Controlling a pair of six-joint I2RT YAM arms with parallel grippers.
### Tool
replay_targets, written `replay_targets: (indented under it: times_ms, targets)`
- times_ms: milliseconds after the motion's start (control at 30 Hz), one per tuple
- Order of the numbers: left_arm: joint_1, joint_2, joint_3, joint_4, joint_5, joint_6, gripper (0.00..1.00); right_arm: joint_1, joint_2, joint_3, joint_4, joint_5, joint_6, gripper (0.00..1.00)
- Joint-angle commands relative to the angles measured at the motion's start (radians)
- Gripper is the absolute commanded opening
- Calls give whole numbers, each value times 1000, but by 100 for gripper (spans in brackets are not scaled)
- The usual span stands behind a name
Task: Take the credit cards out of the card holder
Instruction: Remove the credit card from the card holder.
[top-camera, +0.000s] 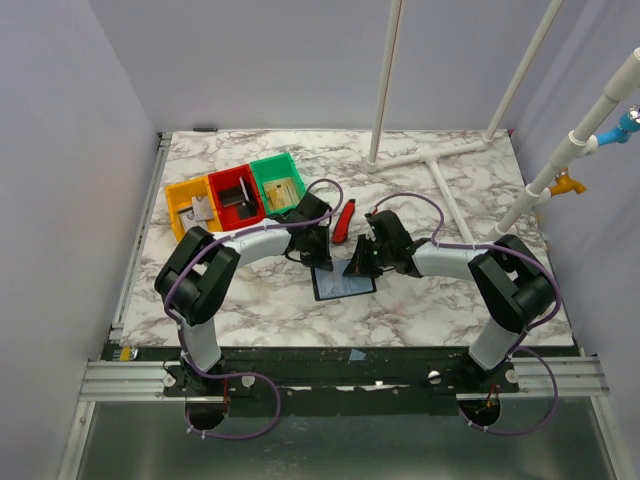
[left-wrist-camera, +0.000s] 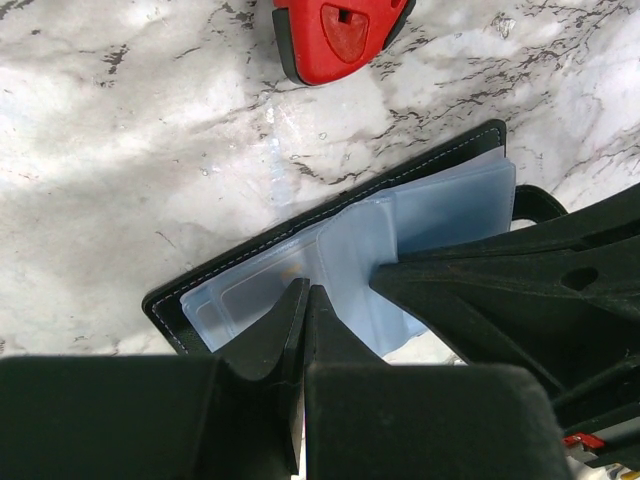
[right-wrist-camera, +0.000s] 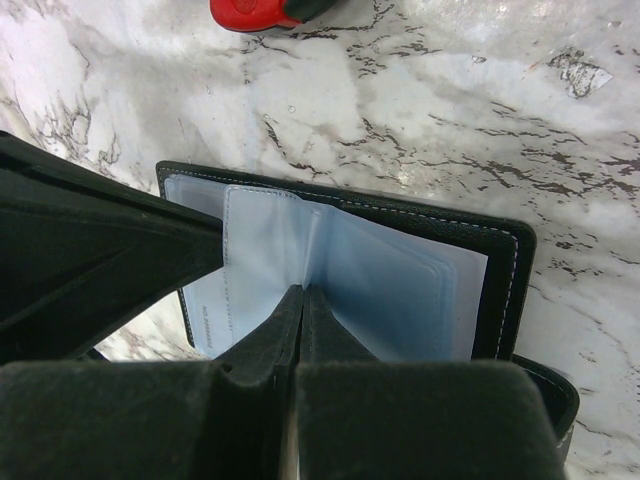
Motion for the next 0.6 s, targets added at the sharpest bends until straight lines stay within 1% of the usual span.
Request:
replay_targets:
  times_ms: [0,267,333,433,467,533,567]
  targets:
    - [1,16,6,-1,2,11,0,4,52,-38,-63,17,-4,1]
    - [-22,6,10,18,38,21,0,4,37,-25,-71,18,-8,1]
    - [-27,4,13,19,46,21,0,4,17,-11,-91,24,-12,5]
    - [-30,-1,10,29,62,16,0,4,-39,16,-135,46,-20,15]
    - [-31,-3,10,31,67,15,0,4,-62,23,-148,57,-22,20]
    - [-33,-4,14,33,77,13,0,4,-108,36,-183,88,-28,39]
    - [-35,-4,16,32,78,13,0,4,-124,46,-203,110,-31,42]
